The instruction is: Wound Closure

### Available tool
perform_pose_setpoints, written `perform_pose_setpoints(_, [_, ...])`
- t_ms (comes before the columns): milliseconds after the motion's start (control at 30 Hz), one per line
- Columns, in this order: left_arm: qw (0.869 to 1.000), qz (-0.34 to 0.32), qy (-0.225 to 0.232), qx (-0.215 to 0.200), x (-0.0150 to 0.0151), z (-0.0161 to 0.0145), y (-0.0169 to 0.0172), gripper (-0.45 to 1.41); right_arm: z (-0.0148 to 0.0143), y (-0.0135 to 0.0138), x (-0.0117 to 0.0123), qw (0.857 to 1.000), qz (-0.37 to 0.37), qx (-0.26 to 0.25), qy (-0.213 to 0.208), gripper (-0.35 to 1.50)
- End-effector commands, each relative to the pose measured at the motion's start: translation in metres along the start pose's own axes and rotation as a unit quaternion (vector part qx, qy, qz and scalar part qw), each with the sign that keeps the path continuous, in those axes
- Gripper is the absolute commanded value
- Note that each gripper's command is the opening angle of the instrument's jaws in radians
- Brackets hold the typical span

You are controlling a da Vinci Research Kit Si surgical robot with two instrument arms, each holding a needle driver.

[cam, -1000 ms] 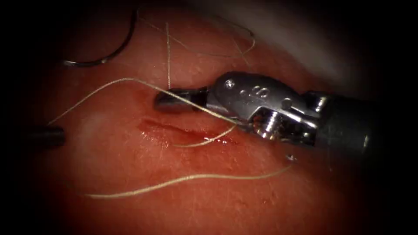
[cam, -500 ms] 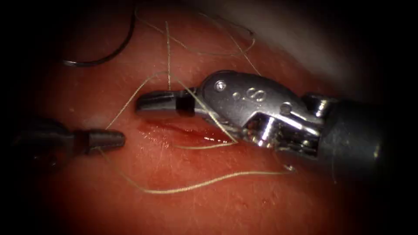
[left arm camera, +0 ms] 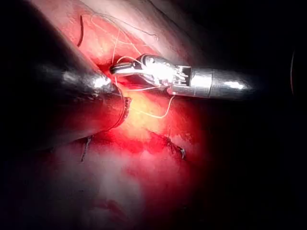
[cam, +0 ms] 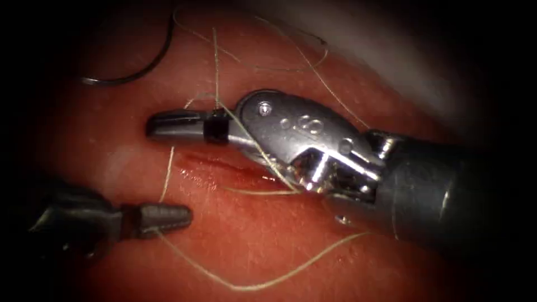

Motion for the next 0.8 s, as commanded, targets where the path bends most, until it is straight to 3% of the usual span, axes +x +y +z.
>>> perform_pose_setpoints(33, [1.000,0.000,0.000,-0.002,0.0000,0.0006,0.0005,-0.35,0.0007,0.0003,-0.0002,1.000,-0.001,-0.001,0.001,0.16])
perform_pose_setpoints(67, [1.000,0.000,0.001,-0.003,0.0005,0.0005,0.0004,-0.35,0.0008,0.0003,-0.0002,1.000,0.020,-0.005,0.007,0.63])
perform_pose_setpoints(100, [1.000,0.000,0.002,-0.003,0.0008,0.0005,0.0004,-0.35,0.0010,0.0003,-0.0002,1.000,0.025,-0.005,0.008,0.84])
perform_pose_setpoints(200, [1.000,0.002,0.007,-0.006,0.0020,0.0008,0.0005,-0.35,0.0012,0.0004,-0.0002,0.999,0.031,-0.013,0.011,1.05])
perform_pose_setpoints(367, [1.000,0.014,0.017,-0.012,0.0044,-0.0001,0.0001,-0.35,0.0009,0.0006,-0.0002,0.999,0.032,-0.039,-0.009,1.06])
perform_pose_setpoints(467, [0.999,0.026,0.013,-0.013,0.0054,-0.0022,-0.0014,-0.35,0.0003,0.0007,-0.0002,0.998,0.028,-0.046,-0.028,1.05])
perform_pose_setpoints(633, [0.999,0.035,0.001,-0.007,0.0051,-0.0058,-0.0044,-0.35,0.0000,0.0005,-0.0009,0.998,0.005,-0.047,-0.048,0.96])
perform_pose_setpoints(800, [0.998,0.055,-0.005,-0.006,0.0033,-0.0064,-0.0060,-0.35,0.0000,0.0000,-0.0019,0.996,-0.002,-0.051,-0.069,0.86])
